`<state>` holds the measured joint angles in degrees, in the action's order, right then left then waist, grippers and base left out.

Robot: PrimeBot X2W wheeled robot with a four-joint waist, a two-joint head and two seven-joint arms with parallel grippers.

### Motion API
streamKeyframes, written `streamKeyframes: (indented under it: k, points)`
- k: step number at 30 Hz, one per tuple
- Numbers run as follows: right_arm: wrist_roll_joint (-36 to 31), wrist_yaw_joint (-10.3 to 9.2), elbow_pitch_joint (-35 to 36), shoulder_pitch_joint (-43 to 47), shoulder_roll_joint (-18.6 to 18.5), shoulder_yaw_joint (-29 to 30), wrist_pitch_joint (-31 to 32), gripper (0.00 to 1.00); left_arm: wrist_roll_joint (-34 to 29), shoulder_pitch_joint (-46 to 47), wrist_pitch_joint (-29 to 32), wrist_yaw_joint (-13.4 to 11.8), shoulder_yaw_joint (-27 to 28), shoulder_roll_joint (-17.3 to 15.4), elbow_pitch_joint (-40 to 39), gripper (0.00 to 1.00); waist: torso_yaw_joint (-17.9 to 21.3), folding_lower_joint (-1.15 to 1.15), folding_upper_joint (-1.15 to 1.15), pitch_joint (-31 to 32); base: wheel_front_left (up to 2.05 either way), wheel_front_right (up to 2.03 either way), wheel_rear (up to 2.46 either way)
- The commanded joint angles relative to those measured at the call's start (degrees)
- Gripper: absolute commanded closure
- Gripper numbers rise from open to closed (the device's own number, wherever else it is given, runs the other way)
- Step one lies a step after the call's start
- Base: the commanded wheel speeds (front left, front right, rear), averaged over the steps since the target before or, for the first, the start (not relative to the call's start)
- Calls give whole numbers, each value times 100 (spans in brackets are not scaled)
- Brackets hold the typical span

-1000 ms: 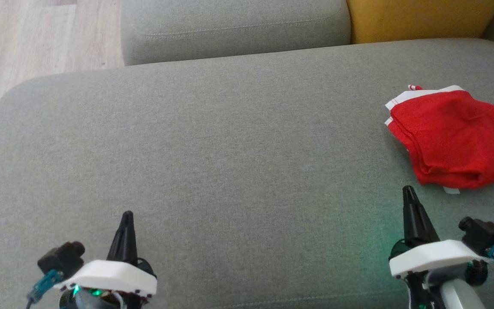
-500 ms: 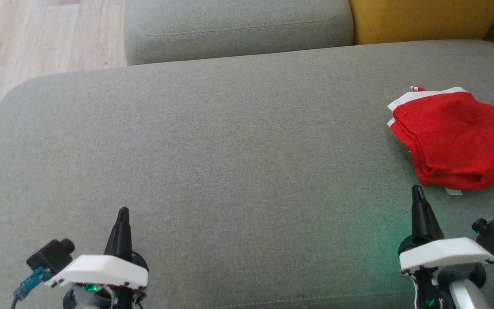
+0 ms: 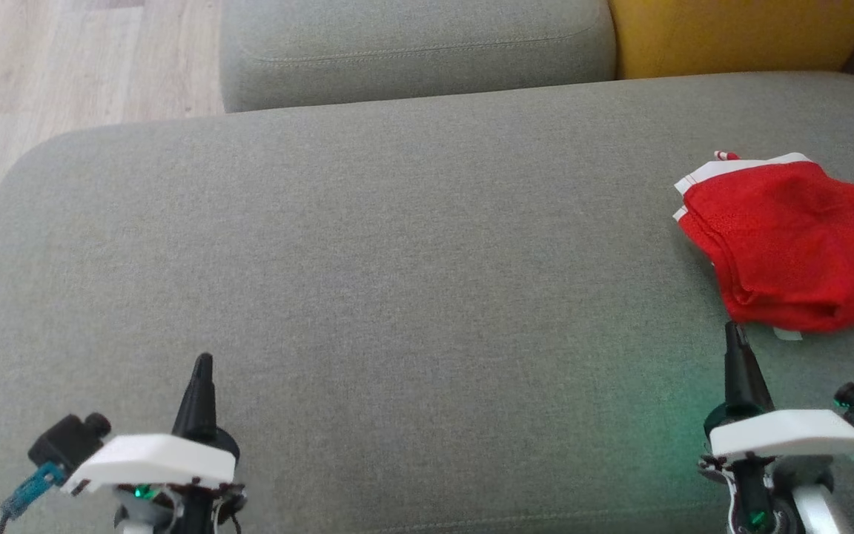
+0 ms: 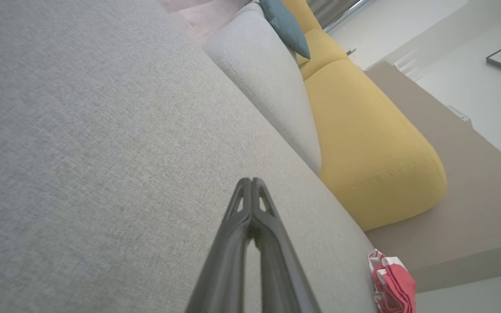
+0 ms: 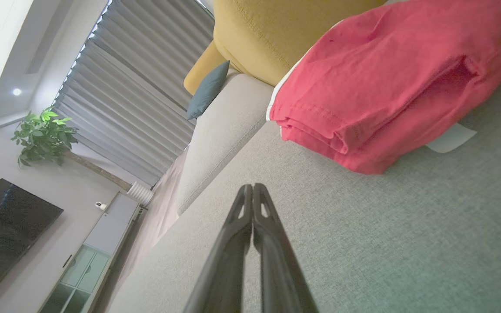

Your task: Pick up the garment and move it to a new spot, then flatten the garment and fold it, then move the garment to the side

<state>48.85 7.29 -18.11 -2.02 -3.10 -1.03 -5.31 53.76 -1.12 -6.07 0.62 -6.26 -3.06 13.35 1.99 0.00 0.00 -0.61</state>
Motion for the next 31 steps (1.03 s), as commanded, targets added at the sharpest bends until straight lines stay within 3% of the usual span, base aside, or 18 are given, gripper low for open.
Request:
streamKeyframes:
  k: [1,31]
  points:
    - [168,10,222,-316,-103,-8,37,100,144,314,33,70,190,-83,-152,100,-4,0,0,1,0,0,0]
    - [2184,15,314,-355,-108,259,499,100,1944,500,530,358,606,-102,-53,100,-95,0,0,20,0,0,0]
